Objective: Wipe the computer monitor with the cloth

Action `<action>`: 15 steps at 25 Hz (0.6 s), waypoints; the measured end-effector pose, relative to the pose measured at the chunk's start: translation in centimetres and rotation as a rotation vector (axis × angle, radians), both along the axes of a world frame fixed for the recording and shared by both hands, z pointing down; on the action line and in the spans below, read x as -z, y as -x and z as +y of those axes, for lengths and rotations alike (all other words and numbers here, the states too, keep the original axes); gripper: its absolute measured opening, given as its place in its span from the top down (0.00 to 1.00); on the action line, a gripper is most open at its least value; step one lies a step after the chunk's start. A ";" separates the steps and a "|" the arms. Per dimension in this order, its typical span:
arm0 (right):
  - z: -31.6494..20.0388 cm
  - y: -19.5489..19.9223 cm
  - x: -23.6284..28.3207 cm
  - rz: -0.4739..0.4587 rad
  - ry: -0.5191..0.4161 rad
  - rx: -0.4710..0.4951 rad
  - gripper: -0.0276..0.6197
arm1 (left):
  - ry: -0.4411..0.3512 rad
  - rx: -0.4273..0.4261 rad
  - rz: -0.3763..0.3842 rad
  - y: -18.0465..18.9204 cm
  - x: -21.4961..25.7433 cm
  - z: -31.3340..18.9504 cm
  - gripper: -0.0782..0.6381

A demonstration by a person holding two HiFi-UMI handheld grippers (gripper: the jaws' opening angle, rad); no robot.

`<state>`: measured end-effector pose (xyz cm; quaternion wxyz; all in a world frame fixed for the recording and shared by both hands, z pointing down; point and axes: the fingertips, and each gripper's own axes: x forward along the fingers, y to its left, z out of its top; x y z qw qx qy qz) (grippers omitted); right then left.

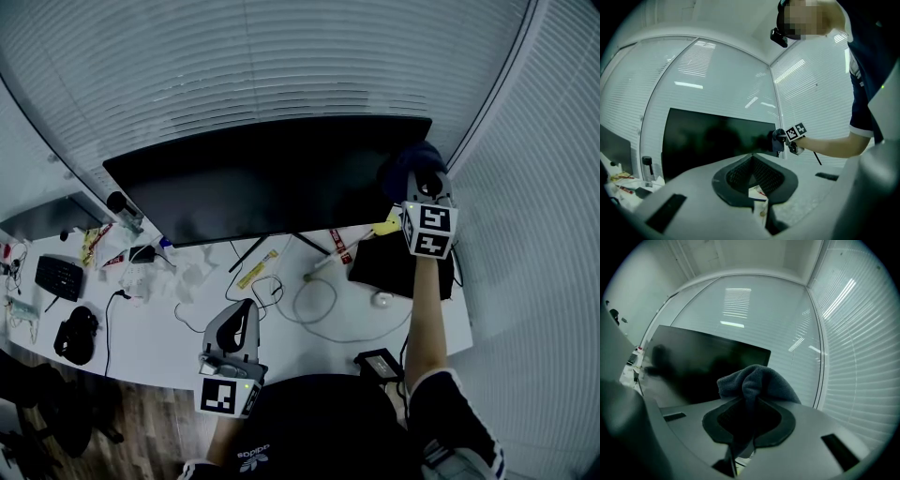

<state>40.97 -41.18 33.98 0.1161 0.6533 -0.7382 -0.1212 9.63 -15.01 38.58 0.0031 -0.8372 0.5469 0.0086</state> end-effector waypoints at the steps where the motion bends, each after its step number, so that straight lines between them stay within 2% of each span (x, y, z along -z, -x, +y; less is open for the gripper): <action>1: 0.1 0.0 -0.5 0.000 0.008 0.000 0.89 | 0.000 0.000 0.000 0.0 0.0 0.0 0.88; 15: 0.2 -0.2 -6.6 0.024 0.091 0.017 0.89 | 0.019 0.008 -0.004 0.0 -0.3 -0.3 0.88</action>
